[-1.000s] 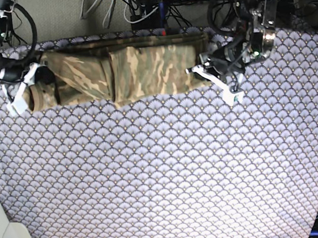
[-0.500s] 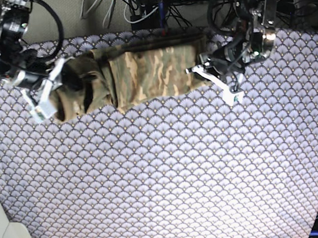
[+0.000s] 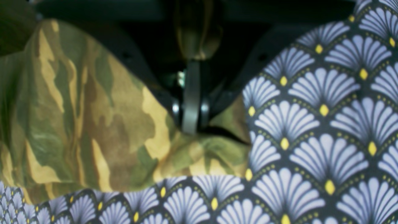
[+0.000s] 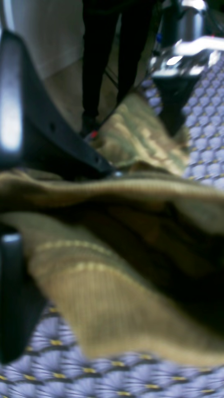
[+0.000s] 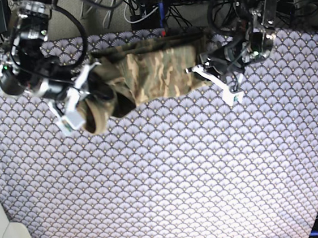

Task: Fold the T-shirt properly
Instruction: 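Lift the strip's end with the right gripper and fold it over toward the left gripper, then press the folded bundle down with the right gripper and withdraw the left gripper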

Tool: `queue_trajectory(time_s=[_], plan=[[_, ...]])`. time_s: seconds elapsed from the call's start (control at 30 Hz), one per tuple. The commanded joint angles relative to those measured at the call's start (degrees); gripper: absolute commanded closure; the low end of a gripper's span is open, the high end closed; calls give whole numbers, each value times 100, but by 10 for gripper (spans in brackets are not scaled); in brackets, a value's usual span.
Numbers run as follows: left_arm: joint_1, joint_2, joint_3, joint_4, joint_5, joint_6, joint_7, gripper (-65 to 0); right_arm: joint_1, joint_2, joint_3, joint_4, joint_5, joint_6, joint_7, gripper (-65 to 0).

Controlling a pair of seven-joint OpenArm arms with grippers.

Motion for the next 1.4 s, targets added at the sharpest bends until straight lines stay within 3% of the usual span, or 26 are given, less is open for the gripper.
queue_trajectory(time_s=[0.0,0.17,0.63,0.83,1.13,1.37], plan=[[33,-62,20,131,159,97,153,-4,116,-5,-78,101,191,21,128,0],[200,-62,-16,579,159,115,153,-4,222,-14,-298,101,191,21,128,0],[209,-62,-16,562,168,115,153,-4,-33,-225,-1749,74,183,21,128,0],[297,-71,-33,623,168,115,197,-4,-33,-216,-2012,65,165,21,308,0],[982,-238,-1018,1370,115,106,206,-4,19,-243,-2012,57,165,21,343,0],[1141,-220,-1563,1151,159,89,206,-4,178,-287,-2311,-427,147,21,651,0]])
